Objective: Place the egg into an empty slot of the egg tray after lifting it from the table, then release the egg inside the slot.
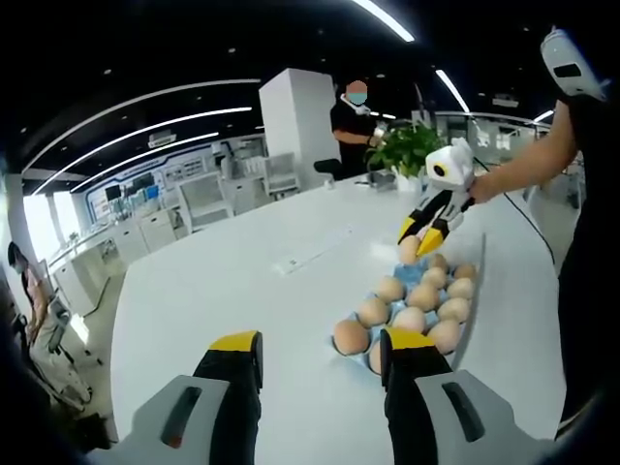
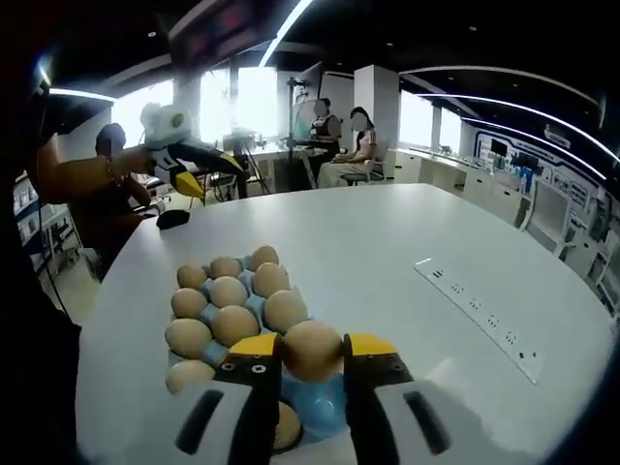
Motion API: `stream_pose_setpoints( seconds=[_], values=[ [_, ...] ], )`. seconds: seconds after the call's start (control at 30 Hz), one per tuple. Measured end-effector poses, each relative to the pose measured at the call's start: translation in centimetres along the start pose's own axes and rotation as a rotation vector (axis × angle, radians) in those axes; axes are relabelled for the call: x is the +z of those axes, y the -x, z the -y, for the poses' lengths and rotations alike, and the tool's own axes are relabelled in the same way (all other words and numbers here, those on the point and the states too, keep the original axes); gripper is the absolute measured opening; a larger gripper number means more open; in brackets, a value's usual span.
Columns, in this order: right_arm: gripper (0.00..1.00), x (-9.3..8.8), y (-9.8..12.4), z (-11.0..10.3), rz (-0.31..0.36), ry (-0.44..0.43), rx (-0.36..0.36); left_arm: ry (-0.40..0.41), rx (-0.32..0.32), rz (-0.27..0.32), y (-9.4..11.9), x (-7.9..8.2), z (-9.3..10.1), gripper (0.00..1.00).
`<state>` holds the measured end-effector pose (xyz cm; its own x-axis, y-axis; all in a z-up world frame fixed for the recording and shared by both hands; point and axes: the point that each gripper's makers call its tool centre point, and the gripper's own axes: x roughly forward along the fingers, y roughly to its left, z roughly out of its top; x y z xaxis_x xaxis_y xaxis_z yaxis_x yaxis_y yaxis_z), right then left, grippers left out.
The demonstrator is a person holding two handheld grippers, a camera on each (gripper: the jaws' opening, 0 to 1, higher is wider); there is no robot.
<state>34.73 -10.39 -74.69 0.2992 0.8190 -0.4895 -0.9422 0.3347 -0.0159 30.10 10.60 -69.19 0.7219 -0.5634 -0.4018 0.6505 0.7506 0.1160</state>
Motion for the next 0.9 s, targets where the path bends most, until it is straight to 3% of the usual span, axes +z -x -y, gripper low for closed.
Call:
stream_pose_setpoints(
  seconds=[0.9],
  values=[
    [0.25, -1.5, -2.6, -0.7, -0.051, -0.012, 0.041, 0.001, 0.002, -0.010, 0.2, -0.2, 0.0, 0.48]
  ],
)
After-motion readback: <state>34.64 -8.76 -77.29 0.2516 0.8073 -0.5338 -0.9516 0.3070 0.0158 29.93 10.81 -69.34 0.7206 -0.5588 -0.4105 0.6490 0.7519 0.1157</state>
